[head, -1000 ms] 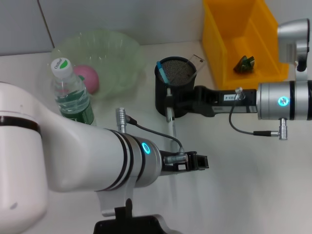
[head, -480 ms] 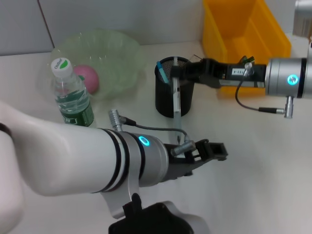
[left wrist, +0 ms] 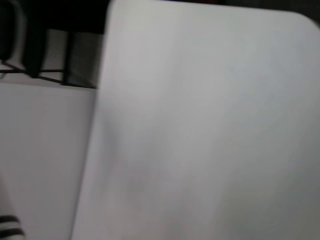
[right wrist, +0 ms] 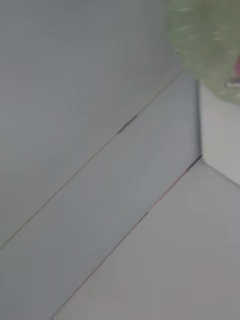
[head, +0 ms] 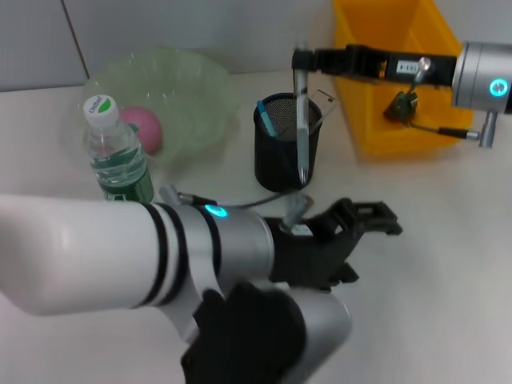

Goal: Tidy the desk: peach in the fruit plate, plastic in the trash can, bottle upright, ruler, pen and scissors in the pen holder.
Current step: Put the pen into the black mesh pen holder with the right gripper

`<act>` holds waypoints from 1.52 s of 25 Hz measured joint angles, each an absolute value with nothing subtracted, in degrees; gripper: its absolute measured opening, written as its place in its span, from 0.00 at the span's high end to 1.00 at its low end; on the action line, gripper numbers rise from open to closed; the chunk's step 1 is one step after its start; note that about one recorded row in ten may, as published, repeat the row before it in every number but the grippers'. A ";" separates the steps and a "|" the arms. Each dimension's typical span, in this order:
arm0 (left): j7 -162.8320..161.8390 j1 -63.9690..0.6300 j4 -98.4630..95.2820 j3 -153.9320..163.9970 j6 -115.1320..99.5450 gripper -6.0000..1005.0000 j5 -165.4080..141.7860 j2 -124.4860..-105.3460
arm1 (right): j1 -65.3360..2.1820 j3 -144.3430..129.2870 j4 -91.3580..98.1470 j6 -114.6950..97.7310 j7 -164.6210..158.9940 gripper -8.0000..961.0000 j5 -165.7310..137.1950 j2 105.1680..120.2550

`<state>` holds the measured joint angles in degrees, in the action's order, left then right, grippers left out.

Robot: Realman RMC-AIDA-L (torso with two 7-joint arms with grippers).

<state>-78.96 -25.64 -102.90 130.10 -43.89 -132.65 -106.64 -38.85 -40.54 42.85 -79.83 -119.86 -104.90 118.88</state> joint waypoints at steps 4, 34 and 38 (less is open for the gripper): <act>-72.31 -21.85 -102.46 124.20 -44.84 0.26 -122.19 -108.00 | -39.26 -40.74 45.41 -79.09 -115.60 0.85 -103.31 118.90; -55.18 -7.30 -63.08 92.71 -79.84 0.26 -63.33 -118.41 | -38.41 -42.69 45.81 -78.76 -78.38 0.85 -92.94 119.46; -54.10 -7.63 -58.97 91.82 -80.63 0.26 -62.59 -118.43 | -37.64 -45.11 42.81 -77.57 -71.64 0.85 -89.65 119.43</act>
<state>-54.10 -7.63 -58.97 91.82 -80.63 -62.59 -118.43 -37.64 -45.11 42.81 -77.57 -71.65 -89.65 119.43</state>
